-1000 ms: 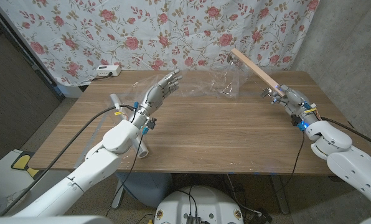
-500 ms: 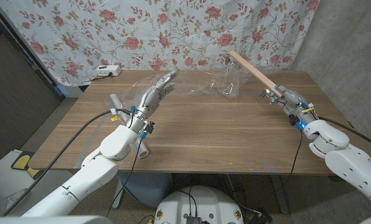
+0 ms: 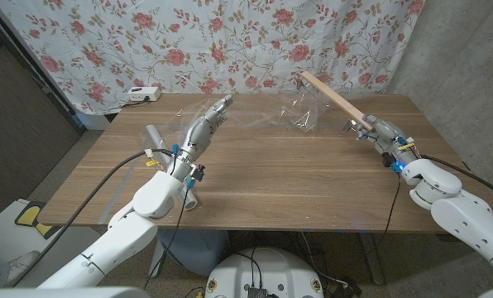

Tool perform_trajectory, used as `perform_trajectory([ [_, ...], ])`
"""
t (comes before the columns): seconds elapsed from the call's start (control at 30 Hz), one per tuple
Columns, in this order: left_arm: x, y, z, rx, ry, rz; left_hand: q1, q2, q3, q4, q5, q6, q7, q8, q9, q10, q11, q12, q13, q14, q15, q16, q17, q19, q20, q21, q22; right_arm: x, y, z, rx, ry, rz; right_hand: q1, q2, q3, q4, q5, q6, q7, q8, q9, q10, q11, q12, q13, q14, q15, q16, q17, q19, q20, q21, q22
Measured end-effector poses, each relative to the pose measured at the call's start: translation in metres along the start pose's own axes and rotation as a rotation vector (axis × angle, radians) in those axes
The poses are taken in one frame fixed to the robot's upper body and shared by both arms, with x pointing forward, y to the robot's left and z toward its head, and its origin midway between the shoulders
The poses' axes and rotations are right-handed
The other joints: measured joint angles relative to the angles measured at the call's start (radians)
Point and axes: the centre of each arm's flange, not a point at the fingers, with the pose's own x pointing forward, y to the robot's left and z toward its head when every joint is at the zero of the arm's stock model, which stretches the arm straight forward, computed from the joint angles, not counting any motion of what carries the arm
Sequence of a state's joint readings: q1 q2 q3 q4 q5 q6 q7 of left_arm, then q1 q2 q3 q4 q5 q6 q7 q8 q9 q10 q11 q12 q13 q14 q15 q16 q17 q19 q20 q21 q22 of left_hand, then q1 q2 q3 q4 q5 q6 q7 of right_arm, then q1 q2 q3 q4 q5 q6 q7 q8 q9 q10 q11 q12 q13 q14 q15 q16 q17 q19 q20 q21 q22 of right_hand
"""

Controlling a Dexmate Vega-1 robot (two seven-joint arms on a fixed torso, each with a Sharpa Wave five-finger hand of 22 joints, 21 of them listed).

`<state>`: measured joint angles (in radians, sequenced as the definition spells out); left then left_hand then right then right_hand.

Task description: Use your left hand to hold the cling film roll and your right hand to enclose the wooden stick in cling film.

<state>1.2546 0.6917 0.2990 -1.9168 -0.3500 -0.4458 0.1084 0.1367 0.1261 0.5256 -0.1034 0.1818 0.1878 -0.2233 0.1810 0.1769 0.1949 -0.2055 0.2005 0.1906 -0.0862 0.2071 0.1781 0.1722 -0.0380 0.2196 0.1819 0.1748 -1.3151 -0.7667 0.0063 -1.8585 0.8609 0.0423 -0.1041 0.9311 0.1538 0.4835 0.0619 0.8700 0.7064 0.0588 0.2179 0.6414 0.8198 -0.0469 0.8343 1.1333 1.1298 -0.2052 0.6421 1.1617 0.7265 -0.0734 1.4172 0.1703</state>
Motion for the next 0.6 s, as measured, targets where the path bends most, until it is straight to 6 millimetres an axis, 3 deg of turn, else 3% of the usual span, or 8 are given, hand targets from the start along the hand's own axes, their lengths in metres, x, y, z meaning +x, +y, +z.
perform_trajectory([
  [0.07,-0.002,0.000,0.000,-0.003,-0.003,0.003,0.000,0.000,0.006,0.000,0.000,0.005,0.004,0.000,0.000,0.000,0.000,0.000,0.000,0.000,0.000,0.000,0.000,0.000,0.000,0.000,0.000,0.000,0.000,0.000,-0.001,0.002,0.001,-0.003,0.000,0.015,-0.015,0.000,0.001,-0.001,0.001,0.000,0.001,0.001,-0.001,0.002,0.000,0.000,0.000,0.000,0.000,0.000,0.000,0.000],
  [0.6,-0.018,0.000,0.011,-0.001,-0.039,0.066,-0.004,-0.004,0.031,-0.006,0.000,0.014,0.003,0.000,0.000,0.000,0.000,0.000,0.000,0.035,-0.006,0.004,0.000,0.000,0.000,0.000,0.000,0.007,0.004,-0.001,-0.010,0.018,0.014,-0.003,0.000,0.015,-0.015,0.000,0.003,-0.003,0.001,0.001,0.009,0.002,-0.004,0.002,0.008,-0.001,0.000,0.000,0.000,0.000,0.000,0.000],
])
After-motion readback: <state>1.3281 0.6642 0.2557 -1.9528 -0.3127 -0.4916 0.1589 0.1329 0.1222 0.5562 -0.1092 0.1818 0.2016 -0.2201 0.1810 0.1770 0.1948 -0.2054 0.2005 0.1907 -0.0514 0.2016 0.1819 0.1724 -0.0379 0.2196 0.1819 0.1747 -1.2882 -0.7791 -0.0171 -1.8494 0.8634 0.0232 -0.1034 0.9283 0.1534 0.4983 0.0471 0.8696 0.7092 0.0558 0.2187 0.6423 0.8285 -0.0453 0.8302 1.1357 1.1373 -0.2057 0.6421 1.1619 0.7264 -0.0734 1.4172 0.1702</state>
